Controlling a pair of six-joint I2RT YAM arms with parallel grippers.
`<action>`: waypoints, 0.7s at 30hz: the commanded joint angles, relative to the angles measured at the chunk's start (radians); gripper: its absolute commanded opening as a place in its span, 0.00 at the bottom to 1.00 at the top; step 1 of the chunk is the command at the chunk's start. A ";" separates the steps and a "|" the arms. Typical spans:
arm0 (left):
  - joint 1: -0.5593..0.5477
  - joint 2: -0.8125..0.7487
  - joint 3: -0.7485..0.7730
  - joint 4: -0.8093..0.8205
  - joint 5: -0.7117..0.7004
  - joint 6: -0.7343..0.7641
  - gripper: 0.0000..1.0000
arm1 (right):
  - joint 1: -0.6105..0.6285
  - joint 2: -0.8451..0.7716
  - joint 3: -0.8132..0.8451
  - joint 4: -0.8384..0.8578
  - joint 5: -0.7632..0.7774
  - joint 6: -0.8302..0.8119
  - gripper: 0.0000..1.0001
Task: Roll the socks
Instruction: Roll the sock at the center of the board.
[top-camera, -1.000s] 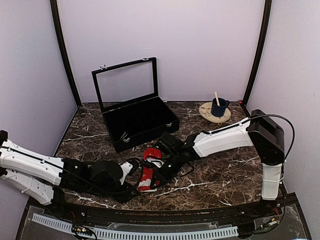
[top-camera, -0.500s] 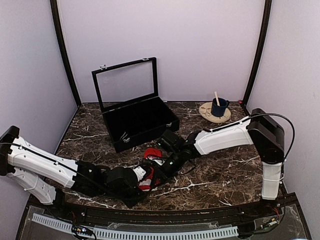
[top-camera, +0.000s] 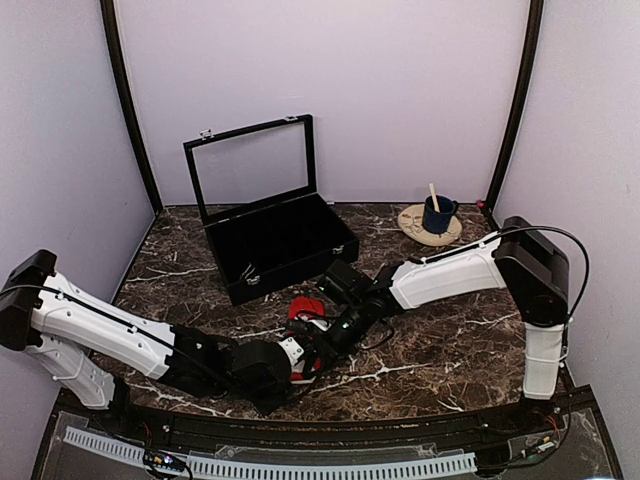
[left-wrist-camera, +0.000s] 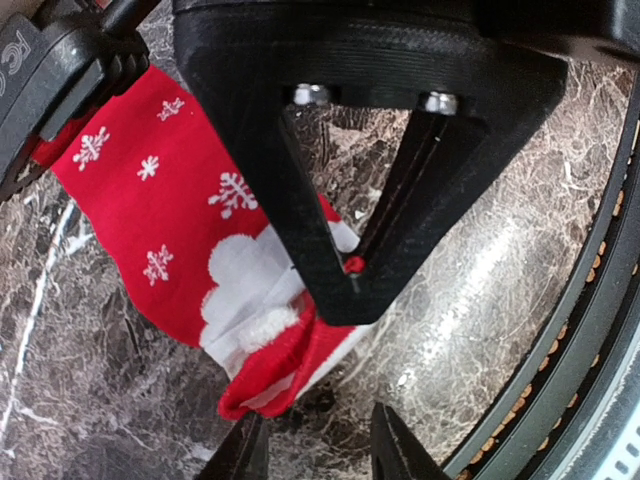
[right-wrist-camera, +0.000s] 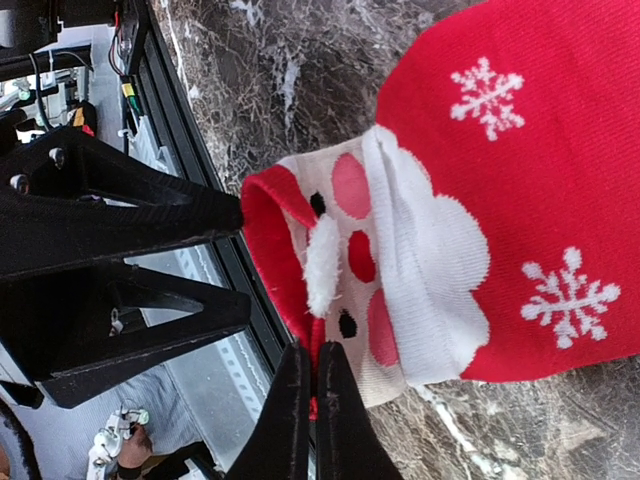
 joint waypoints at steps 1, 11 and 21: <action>-0.008 0.004 0.027 -0.011 -0.055 0.068 0.38 | -0.023 -0.020 -0.025 0.035 -0.067 0.037 0.00; -0.008 0.064 0.044 0.009 -0.070 0.152 0.39 | -0.057 -0.019 -0.045 0.069 -0.153 0.082 0.00; -0.008 0.119 0.069 0.033 -0.100 0.227 0.40 | -0.075 -0.006 -0.044 0.069 -0.200 0.089 0.00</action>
